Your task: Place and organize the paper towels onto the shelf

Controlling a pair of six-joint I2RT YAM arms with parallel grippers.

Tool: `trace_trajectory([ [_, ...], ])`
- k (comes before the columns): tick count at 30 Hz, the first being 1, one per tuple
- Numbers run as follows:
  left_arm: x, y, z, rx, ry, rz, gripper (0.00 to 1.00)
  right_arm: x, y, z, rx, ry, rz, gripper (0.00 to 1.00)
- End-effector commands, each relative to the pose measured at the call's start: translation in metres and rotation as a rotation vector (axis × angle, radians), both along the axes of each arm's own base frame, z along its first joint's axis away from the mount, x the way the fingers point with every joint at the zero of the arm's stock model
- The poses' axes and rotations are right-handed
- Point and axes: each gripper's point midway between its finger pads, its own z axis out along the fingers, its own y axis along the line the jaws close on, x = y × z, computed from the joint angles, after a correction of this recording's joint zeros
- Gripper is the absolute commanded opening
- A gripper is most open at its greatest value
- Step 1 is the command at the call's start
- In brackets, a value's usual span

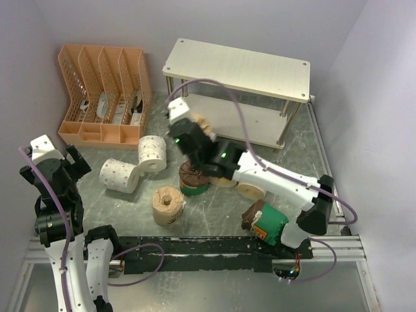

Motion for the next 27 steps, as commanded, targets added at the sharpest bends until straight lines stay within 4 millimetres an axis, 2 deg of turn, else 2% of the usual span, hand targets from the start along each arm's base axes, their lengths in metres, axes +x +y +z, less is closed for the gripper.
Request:
trace_trajectory([
  [1,0.002,0.001,0.006,0.014,-0.038,-0.004,0.99,0.047,-0.092,-0.046,-0.129,0.058,-0.241,0.00],
  [3,0.002,0.000,0.006,0.013,-0.041,-0.005,1.00,0.061,-0.122,-0.055,-0.116,0.067,-0.309,0.00],
  [5,0.002,0.001,0.007,0.015,-0.044,-0.001,0.99,0.071,-0.143,-0.062,-0.098,0.077,-0.350,0.00],
  [10,0.003,0.001,0.005,0.015,-0.048,-0.001,1.00,0.096,-0.179,-0.074,-0.123,0.034,-0.465,0.00],
  [18,0.001,0.000,0.005,0.024,-0.056,-0.005,1.00,0.121,-0.220,-0.089,-0.093,0.012,-0.615,0.00],
  [23,0.001,-0.003,0.005,0.019,-0.069,-0.018,0.99,0.126,-0.241,-0.103,-0.069,0.026,-0.661,0.00],
  [27,0.001,-0.003,0.005,0.019,-0.072,-0.017,1.00,0.130,-0.262,-0.103,-0.034,0.000,-0.708,0.00],
])
